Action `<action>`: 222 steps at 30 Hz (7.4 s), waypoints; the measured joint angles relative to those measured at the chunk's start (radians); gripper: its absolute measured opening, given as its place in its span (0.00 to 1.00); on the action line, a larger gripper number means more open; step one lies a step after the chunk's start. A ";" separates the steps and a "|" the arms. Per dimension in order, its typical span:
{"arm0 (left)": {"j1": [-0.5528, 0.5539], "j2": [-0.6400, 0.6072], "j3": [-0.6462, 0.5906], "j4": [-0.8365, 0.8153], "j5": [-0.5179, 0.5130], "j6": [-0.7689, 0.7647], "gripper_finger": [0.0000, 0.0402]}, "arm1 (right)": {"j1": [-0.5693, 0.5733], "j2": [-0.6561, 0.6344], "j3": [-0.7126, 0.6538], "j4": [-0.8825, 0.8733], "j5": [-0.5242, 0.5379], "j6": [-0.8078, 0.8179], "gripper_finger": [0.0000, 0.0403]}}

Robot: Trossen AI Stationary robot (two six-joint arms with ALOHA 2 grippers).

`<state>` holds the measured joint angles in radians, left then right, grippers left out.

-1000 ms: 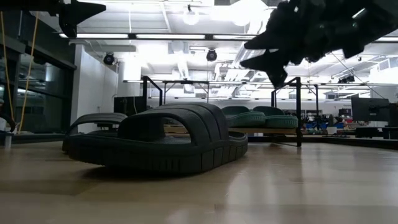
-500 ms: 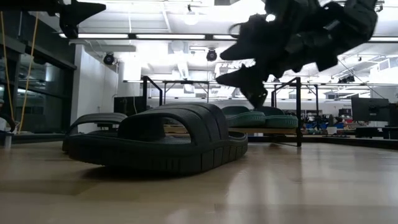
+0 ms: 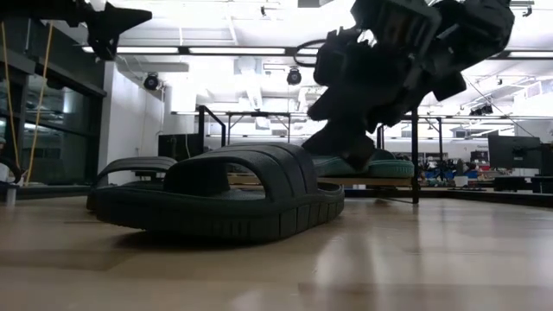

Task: Pick and place slides into the shelf
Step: Put the right black slide on the shelf

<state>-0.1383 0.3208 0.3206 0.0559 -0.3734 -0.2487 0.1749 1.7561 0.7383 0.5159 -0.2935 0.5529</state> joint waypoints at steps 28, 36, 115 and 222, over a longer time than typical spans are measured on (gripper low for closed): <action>0.000 0.253 0.000 0.056 0.061 -0.187 0.52 | 0.047 0.176 0.040 0.155 -0.023 0.060 0.46; 0.000 0.281 0.000 0.077 0.076 -0.187 0.52 | 0.058 0.238 0.159 0.095 -0.075 0.026 0.46; 0.001 0.407 0.000 0.122 0.065 -0.447 0.52 | -0.130 -0.177 0.222 -0.385 0.221 -0.541 0.00; 0.002 0.745 0.043 0.358 0.051 -0.491 0.18 | -0.083 -0.182 0.360 -0.468 0.399 -0.720 0.00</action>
<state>-0.1368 1.0657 0.3637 0.4141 -0.3225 -0.7400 0.0917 1.5745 1.0985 0.0479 0.1060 -0.1667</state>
